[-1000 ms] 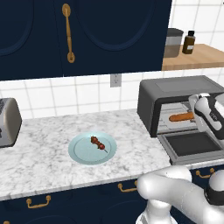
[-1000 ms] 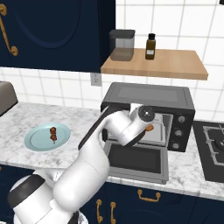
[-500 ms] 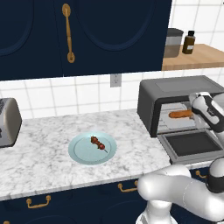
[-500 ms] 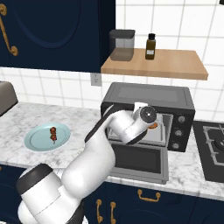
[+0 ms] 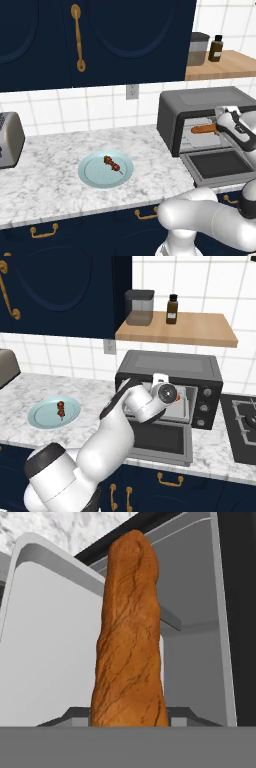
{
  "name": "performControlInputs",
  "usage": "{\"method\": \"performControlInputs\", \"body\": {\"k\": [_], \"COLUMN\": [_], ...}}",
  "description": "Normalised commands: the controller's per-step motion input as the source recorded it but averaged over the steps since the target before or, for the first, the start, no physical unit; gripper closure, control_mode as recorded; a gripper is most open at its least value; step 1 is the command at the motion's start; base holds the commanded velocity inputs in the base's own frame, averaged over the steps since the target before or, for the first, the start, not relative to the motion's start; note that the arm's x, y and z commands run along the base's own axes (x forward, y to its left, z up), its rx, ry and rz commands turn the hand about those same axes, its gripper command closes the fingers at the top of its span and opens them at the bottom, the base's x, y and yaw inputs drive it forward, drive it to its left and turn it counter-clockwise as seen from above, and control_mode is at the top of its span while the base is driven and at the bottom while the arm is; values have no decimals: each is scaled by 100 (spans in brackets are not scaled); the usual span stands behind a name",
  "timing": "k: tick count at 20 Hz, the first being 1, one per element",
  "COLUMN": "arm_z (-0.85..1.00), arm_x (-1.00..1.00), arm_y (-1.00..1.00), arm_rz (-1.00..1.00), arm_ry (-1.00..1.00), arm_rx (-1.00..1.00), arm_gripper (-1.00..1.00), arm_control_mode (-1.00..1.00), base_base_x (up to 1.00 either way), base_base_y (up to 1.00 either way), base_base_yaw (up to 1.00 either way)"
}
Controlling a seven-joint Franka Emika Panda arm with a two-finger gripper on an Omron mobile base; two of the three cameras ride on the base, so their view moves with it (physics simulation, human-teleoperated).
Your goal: Pick up the kebab skewer and baguette bread, and place them inside the toaster oven. Close the toaster oven door and start by setting the timer.
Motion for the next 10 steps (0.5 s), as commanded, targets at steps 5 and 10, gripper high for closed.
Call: {"method": "performControlInputs", "body": {"k": [5,10], "arm_z": [-10,-7], "arm_x": [1,0], "arm_y": [-12,-17], "arm_rz": [0,0], "arm_ry": [0,0], "arm_rx": [0,0], "arm_gripper": [100,100], "arm_control_mode": [-100,-100], "base_base_x": [0,0], "base_base_y": [0,0], "base_base_yaw": [0,0]}}
